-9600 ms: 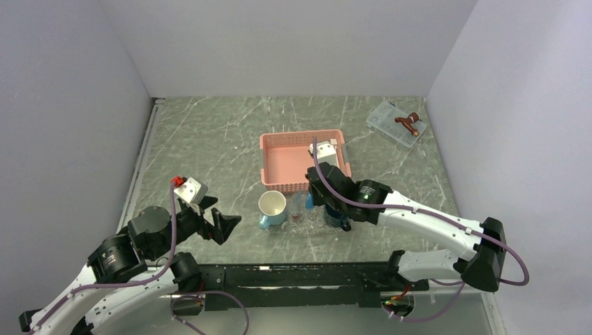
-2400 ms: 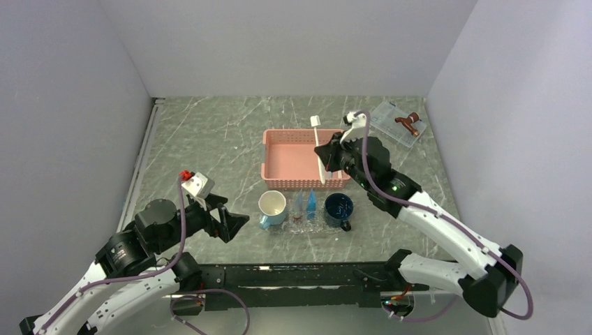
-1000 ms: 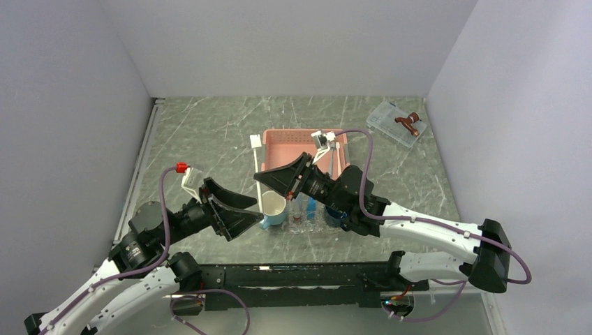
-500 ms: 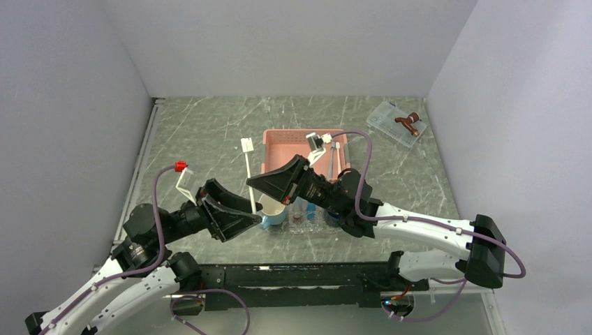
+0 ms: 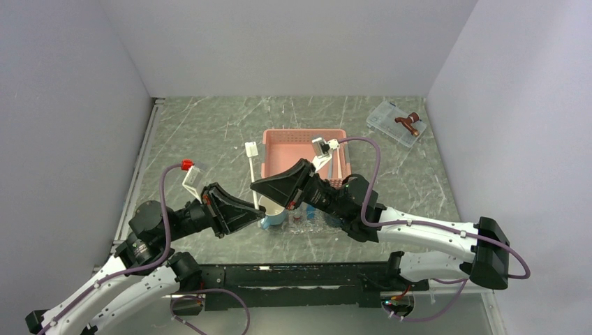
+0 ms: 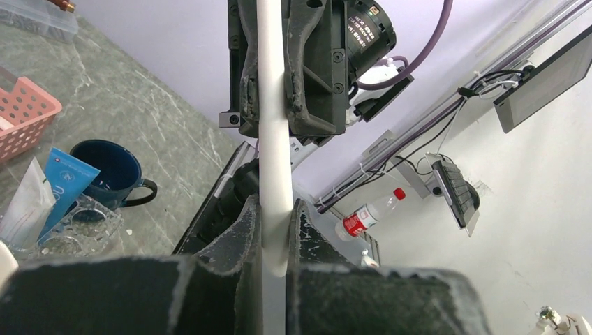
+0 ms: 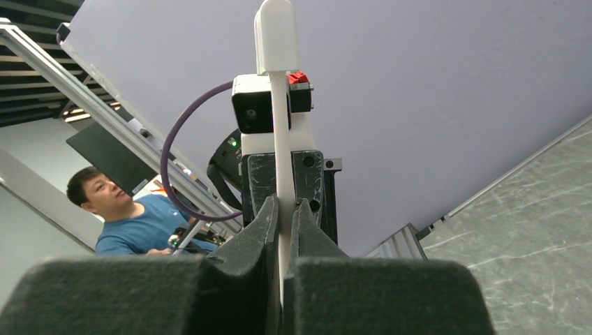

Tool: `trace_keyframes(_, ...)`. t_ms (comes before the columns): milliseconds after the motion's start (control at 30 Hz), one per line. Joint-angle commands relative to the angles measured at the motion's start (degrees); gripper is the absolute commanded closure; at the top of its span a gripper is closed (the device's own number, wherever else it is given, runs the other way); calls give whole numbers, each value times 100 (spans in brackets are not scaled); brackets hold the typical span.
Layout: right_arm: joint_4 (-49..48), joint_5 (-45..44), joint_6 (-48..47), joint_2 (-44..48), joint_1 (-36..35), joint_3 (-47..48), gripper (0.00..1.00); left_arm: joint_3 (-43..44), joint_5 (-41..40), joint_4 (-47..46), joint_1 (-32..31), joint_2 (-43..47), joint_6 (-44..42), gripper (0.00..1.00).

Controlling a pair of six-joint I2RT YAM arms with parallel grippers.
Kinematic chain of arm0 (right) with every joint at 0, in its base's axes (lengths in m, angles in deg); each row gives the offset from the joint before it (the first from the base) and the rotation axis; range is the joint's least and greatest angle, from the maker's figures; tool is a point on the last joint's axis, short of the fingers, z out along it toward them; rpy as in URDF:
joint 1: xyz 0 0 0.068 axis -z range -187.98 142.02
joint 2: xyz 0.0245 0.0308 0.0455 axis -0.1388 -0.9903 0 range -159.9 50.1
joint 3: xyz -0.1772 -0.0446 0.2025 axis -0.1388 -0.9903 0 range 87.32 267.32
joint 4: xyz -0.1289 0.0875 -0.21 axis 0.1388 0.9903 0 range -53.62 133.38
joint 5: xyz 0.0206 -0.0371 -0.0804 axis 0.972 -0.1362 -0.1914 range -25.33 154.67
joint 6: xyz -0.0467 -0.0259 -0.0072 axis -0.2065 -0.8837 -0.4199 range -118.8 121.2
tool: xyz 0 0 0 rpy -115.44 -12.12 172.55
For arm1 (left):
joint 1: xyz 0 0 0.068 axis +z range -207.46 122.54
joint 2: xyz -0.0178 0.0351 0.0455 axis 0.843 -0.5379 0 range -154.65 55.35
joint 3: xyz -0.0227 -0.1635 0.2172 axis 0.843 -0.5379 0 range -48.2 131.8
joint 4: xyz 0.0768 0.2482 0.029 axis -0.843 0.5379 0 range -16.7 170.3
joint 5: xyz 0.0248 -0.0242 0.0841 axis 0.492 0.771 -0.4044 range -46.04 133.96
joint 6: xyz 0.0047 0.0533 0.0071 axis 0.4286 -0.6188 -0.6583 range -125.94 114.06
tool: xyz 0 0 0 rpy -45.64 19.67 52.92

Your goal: Prepare toiletry sets of a toothbrush and toothpaste on the tray

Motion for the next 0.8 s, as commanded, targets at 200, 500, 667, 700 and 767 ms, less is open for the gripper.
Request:
trace_keyframes(200,1026,-140,-565,538,-37,64,62,96,22,134,3,160,-283,100)
trace_keyframes(500,3581,226,-1909,1183,-31,661,54,417,501,1184,9,224,-1000,100)
trace_keyframes(667,4823,430,-2661,1457,-27,1056,47,552,458,2048,10,409,-1476,100)
trace_keyframes(700,5011,482,-2832,1489,-25,1109,46,562,514,2157,8,432,-1544,100)
trace_keyframes(767,5412,581,-3069,1512,-32,1279,45,627,654,2407,7,438,-1689,100)
